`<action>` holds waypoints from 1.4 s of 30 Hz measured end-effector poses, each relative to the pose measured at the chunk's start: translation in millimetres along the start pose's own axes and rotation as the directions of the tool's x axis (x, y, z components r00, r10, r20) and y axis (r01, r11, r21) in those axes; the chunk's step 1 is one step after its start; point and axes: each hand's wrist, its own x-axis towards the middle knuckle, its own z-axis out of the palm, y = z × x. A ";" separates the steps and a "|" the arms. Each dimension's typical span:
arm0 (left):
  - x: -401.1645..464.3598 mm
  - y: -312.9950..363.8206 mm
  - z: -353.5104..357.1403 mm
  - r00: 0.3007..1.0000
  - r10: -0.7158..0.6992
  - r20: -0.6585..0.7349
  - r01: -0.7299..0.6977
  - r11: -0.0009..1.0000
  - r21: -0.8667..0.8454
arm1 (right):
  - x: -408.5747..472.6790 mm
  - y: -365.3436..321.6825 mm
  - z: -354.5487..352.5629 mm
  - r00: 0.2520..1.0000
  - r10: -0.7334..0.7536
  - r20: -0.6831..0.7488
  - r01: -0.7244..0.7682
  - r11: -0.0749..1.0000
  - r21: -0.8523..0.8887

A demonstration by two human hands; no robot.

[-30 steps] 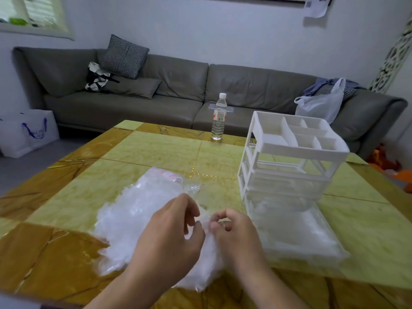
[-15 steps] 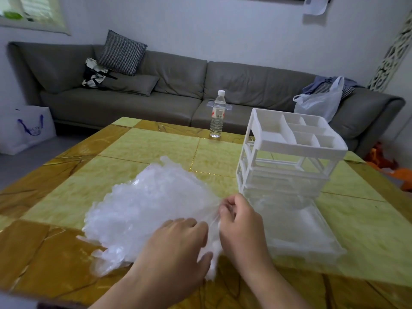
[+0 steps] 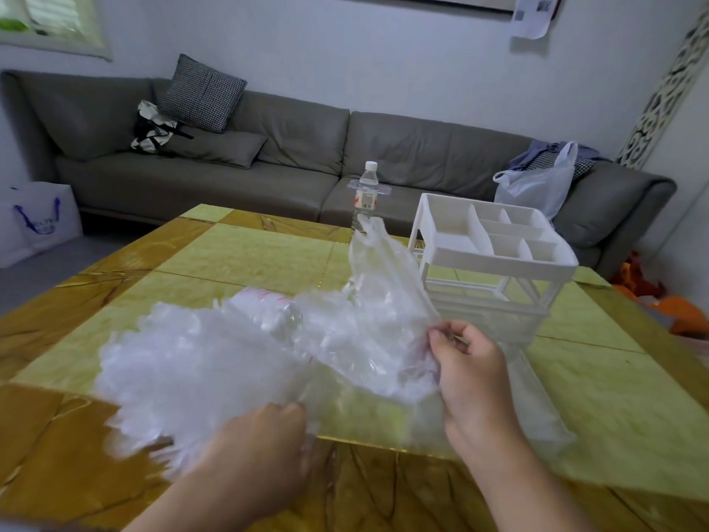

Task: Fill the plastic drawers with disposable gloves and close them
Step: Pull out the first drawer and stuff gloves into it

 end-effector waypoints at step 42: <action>4.2 31.4 -23.5 0.987 -0.146 -0.069 -0.073 -0.023 -0.997 | -27.9 -18.4 -11.0 0.974 -0.002 0.228 0.007 1.000 -0.021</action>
